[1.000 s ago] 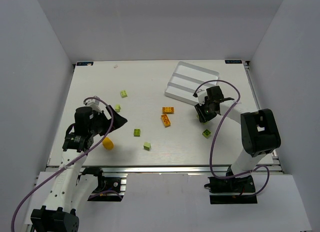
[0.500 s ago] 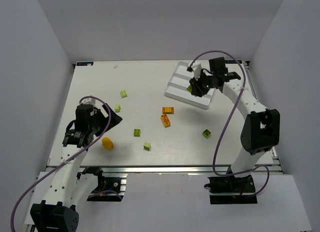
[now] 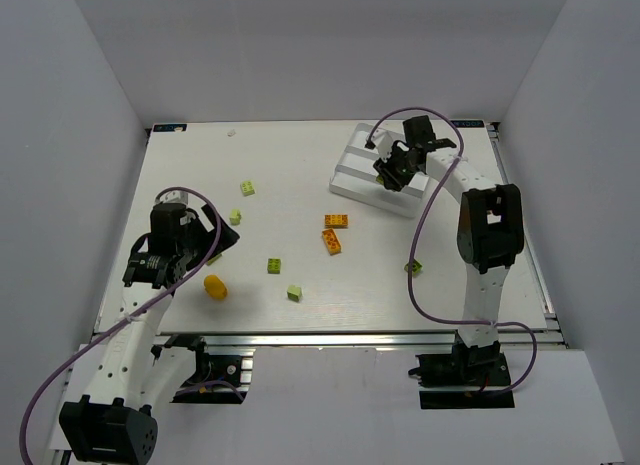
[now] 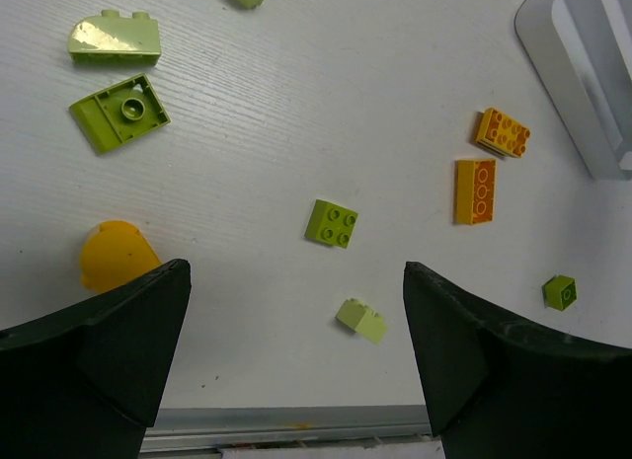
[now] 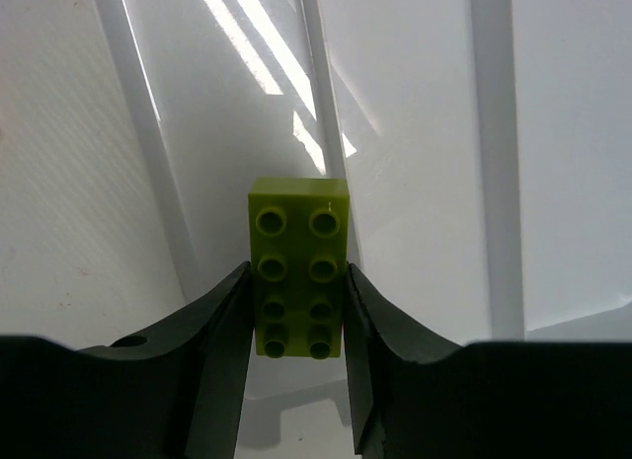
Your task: Sort the legos into containers by color
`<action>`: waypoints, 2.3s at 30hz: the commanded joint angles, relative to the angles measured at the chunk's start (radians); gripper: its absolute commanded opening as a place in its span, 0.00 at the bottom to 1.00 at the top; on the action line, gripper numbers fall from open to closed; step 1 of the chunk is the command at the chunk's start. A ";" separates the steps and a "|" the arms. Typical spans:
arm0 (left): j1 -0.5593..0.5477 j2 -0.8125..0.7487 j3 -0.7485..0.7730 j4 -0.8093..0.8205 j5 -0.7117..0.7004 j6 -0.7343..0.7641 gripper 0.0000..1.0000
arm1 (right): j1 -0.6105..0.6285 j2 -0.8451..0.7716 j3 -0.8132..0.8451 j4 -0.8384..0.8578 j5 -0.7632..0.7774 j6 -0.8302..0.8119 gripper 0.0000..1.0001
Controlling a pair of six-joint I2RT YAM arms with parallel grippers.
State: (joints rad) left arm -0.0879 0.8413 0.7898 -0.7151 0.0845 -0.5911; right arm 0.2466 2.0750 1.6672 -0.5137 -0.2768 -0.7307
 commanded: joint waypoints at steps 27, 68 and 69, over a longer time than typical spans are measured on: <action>-0.007 0.194 0.054 -0.006 -0.071 0.105 0.94 | -0.043 -0.101 0.023 -0.042 -0.054 -0.006 0.57; -0.007 0.117 -0.044 -0.001 -0.028 -0.006 0.85 | 0.017 -0.593 -0.857 0.041 0.030 0.237 0.11; -0.007 0.120 -0.044 0.000 -0.031 -0.009 0.85 | 0.016 -0.613 -0.841 0.037 0.005 0.222 0.02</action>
State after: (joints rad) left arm -0.0891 0.9802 0.7570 -0.7067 0.0605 -0.5884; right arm 0.2642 1.4876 0.7803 -0.4534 -0.2173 -0.4583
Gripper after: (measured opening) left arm 0.848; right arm 0.320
